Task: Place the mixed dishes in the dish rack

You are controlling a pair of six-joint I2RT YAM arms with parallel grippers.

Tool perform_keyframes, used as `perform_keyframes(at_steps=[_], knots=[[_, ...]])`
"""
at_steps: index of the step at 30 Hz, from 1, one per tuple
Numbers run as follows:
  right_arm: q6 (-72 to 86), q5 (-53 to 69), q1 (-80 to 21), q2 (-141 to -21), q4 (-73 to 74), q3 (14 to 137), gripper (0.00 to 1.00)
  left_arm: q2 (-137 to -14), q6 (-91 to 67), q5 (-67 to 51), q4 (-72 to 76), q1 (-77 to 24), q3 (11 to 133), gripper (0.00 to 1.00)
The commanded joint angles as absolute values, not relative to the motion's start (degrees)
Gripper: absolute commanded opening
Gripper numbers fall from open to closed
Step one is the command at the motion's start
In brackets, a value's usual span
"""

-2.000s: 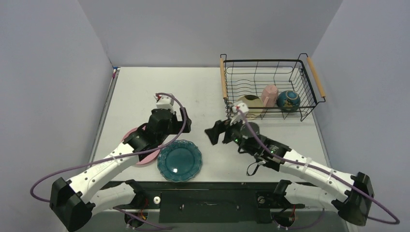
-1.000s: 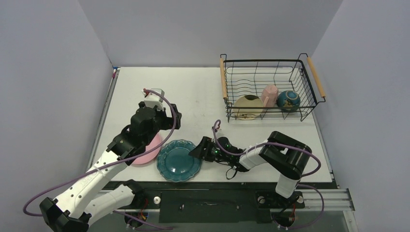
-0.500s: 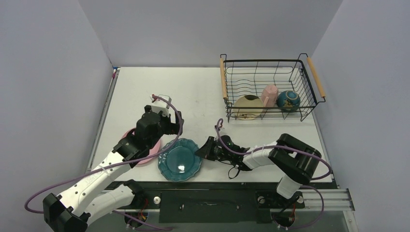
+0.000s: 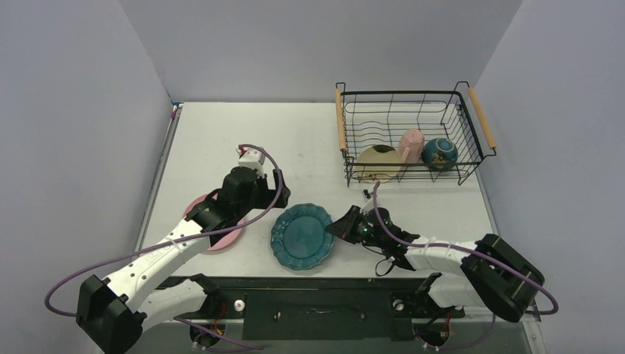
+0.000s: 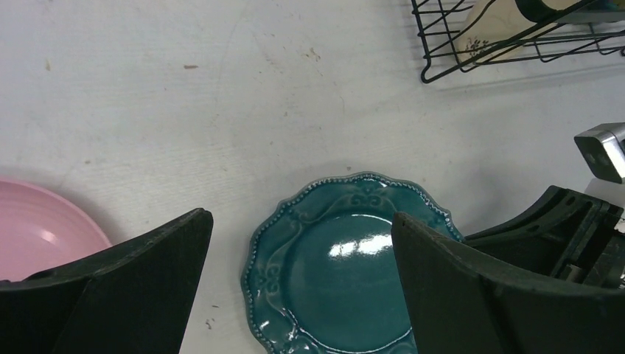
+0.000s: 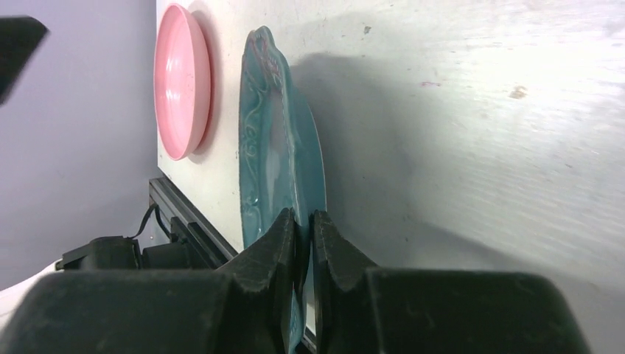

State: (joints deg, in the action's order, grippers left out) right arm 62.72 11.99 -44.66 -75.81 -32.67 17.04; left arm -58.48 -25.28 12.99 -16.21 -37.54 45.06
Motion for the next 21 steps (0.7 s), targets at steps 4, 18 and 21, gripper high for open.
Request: perform_keyframes(at_steps=[4, 18, 21], knots=[[67.07, 15.06, -38.77, -60.1, -34.04, 13.83, 0.0, -54.62, -45.83, 2.38, -15.27, -34.43, 40.39, 0.9], [73.76, 20.96, -29.97, -37.42, -28.46, 11.43, 0.0, -52.14, -64.75, -16.21, 20.25, -34.0, 20.56, 0.82], [75.3, 22.05, -29.75, -35.53, -29.4, 11.66, 0.0, -53.0, -66.53, -18.75, 26.77, -33.97, 19.63, 0.7]])
